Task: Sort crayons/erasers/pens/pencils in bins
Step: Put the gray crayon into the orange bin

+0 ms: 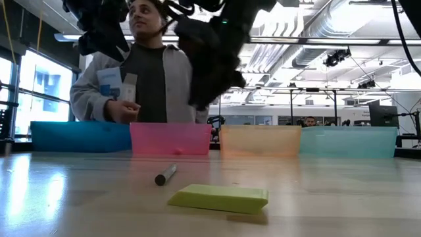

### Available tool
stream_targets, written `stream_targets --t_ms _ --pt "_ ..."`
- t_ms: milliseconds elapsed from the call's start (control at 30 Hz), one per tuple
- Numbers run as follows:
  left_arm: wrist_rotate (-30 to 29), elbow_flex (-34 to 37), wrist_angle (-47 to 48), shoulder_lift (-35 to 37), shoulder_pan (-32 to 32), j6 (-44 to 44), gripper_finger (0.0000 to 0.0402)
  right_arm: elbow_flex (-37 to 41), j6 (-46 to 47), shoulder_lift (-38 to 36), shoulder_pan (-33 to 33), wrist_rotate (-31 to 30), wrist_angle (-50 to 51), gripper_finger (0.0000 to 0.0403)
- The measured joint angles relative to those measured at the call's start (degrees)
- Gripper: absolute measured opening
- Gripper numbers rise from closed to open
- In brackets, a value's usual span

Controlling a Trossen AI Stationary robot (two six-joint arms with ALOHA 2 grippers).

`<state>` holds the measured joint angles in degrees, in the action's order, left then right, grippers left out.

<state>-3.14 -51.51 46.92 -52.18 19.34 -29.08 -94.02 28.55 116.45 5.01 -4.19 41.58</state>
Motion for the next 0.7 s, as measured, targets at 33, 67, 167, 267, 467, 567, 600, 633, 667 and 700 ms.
stream_targets --t_ms 33,67,167,267,467,567,600,633,667,700 --pt "0.34 0.00 0.02 0.00 -0.12 -1.06 0.0165 0.00 -0.07 0.01 0.70 -0.97 1.72 0.0128" --pt "0.40 0.00 0.01 0.00 -0.43 -2.23 0.0165 0.00 -0.09 0.01 1.37 -1.98 3.10 0.0128" --pt "0.16 0.00 -0.36 0.00 -1.76 -5.87 0.0165 0.00 -0.96 0.01 3.02 -3.66 6.79 0.0128" --pt "-0.81 0.00 -0.46 -0.01 -3.70 -9.16 0.0165 0.00 -1.94 0.01 4.21 -3.80 9.08 0.0128" --pt "-5.78 0.00 -0.59 -1.38 -8.80 -16.51 0.0165 0.00 -5.18 -1.84 6.52 -5.32 14.65 0.0128" --pt "-6.59 0.00 -0.64 -2.98 -11.65 -20.04 0.0165 0.00 -6.16 -3.29 7.55 -8.19 17.55 0.0128" --pt "-6.61 0.00 -0.78 -3.58 -12.59 -21.36 0.0165 0.00 -6.35 -3.78 7.78 -9.09 18.50 0.0128" --pt "-6.59 0.00 -0.77 -4.15 -13.59 -22.89 0.0165 0.00 -6.53 -4.38 7.97 -9.76 19.32 0.0128" --pt "-6.62 0.00 -0.88 -4.77 -14.60 -24.12 0.0165 0.00 -6.60 -4.98 8.10 -10.45 20.25 0.0128" --pt "-6.62 0.00 -1.34 -5.47 -15.62 -25.23 0.0165 0.00 -6.73 -5.63 8.20 -10.91 20.79 0.0128"
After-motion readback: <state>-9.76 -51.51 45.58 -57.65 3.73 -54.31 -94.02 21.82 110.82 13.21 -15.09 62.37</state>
